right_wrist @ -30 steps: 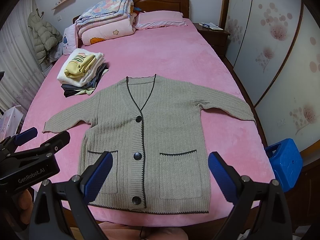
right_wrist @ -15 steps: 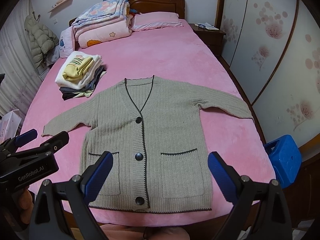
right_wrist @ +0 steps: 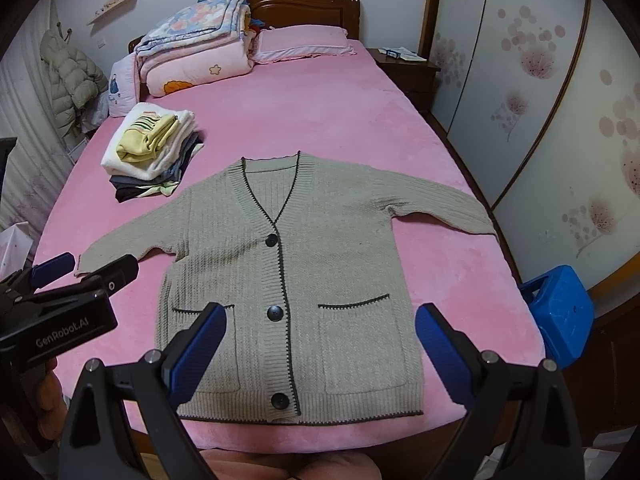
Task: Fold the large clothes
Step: 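Reach the right tool to the cardigan sleeve cuff and grasp it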
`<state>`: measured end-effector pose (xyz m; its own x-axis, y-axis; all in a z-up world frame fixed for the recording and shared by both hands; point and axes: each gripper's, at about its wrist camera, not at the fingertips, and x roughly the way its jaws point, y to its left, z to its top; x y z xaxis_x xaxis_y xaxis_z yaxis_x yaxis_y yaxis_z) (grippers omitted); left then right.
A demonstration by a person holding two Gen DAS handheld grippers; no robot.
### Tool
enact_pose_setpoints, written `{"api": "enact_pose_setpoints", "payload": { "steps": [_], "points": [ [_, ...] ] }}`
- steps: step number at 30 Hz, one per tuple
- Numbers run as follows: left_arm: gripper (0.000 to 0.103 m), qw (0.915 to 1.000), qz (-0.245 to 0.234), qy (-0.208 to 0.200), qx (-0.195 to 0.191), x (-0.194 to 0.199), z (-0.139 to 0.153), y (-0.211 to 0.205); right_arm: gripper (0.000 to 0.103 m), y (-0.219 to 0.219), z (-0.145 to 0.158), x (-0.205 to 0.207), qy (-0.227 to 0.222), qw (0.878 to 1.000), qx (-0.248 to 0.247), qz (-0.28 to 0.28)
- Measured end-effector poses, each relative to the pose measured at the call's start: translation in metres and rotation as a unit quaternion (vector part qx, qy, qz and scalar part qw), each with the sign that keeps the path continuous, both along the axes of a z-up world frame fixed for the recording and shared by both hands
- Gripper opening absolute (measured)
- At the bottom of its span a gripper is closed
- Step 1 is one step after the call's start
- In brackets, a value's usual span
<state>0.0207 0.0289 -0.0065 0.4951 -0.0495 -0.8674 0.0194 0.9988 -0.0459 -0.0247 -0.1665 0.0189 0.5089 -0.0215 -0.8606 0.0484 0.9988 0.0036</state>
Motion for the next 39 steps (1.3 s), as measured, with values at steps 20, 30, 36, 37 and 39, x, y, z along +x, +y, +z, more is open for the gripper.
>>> {"api": "enact_pose_setpoints", "payload": {
  "steps": [20,30,36,37,39],
  "points": [
    [0.098,0.9994,-0.035,0.003,-0.005,0.039,-0.011,-0.076,0.096,-0.083,-0.012,0.007,0.007,0.997,-0.001,-0.072],
    [0.098,0.9994,-0.003,-0.013,0.032,0.082,-0.016,-0.172,0.096,-0.205,-0.049,0.069,0.015,0.997,0.042,-0.06],
    [0.098,0.9999,0.008,-0.005,0.01,0.133,-0.041,-0.245,0.094,-0.29,-0.104,0.118,0.041,0.993,0.084,-0.066],
    [0.098,0.9998,0.015,-0.008,0.003,0.142,-0.046,-0.256,0.088,-0.307,-0.117,0.13,0.051,0.992,0.094,-0.073],
    [0.098,0.9995,0.026,-0.017,0.0,0.158,-0.056,-0.276,0.084,-0.332,-0.139,0.148,0.063,0.988,0.109,-0.088]
  ]
}}
